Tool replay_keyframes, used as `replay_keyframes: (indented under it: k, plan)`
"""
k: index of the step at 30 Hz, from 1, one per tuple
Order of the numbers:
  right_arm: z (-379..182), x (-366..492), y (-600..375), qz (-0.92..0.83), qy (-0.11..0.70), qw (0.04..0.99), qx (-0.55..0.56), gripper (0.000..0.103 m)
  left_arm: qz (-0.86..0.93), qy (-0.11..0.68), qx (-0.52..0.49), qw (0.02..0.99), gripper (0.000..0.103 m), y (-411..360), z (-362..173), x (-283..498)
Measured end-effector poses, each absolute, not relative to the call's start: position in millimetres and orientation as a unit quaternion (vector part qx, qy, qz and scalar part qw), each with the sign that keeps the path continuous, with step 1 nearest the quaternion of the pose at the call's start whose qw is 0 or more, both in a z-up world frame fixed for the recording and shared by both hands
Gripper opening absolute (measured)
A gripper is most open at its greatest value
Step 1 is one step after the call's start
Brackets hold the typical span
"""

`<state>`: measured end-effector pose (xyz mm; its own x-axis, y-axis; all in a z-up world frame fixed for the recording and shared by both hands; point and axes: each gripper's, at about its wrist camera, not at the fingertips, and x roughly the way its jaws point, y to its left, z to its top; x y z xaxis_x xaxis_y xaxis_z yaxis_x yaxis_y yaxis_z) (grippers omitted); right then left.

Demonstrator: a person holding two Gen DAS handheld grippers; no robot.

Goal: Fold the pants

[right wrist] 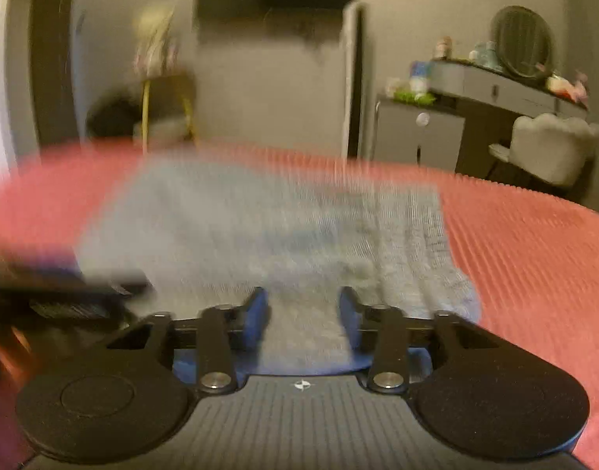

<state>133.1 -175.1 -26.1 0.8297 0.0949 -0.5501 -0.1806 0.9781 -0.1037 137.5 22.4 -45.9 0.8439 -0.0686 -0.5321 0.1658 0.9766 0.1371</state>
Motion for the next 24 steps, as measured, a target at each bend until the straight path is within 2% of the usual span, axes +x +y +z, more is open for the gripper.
replay_keyframes:
  k: [2, 3, 5, 8, 10, 12, 16, 19, 21, 24]
  plan:
    - [-35, 121, -164, 0.093, 0.251, 0.947, -0.179, 0.031, -0.066, 0.263, 0.071, 0.96, 0.091, 33, -47, 130]
    - [-33, 122, -164, 0.095, 0.253, 0.946, -0.177, 0.031, -0.064, 0.267, 0.048, 0.96, 0.091, 39, -44, 131]
    - [-23, 131, -173, 0.095, 0.268, 0.952, -0.113, 0.031, -0.044, 0.282, 0.015, 0.958, 0.086, 48, -33, 138]
    - [-8, 136, -187, 0.081, 0.276, 0.957, -0.031, 0.03, -0.041, 0.267, -0.047, 0.962, 0.086, 60, -3, 154]
    - [4, 144, -183, 0.047, 0.252, 0.966, -0.035, 0.033, -0.045, 0.247, -0.081, 0.965, 0.088, 59, 17, 176]
    - [8, 164, -176, 0.011, 0.245, 0.969, -0.037, 0.035, -0.046, 0.263, -0.071, 0.961, 0.09, 50, 25, 211]
    - [5, 220, -158, 0.011, 0.267, 0.963, -0.024, 0.036, -0.03, 0.314, -0.04, 0.948, 0.089, 29, 10, 272]
    - [-12, 248, -139, 0.013, 0.278, 0.955, -0.098, 0.036, 0.009, 0.322, -0.014, 0.947, 0.1, 26, -12, 296]
    - [-29, 257, -140, 0.009, 0.279, 0.951, -0.137, 0.036, 0.002, 0.346, -0.038, 0.938, 0.103, 33, -27, 308]
    - [-34, 260, -155, 0.013, 0.267, 0.959, -0.09, 0.036, -0.014, 0.349, -0.08, 0.933, 0.103, 48, -36, 313]
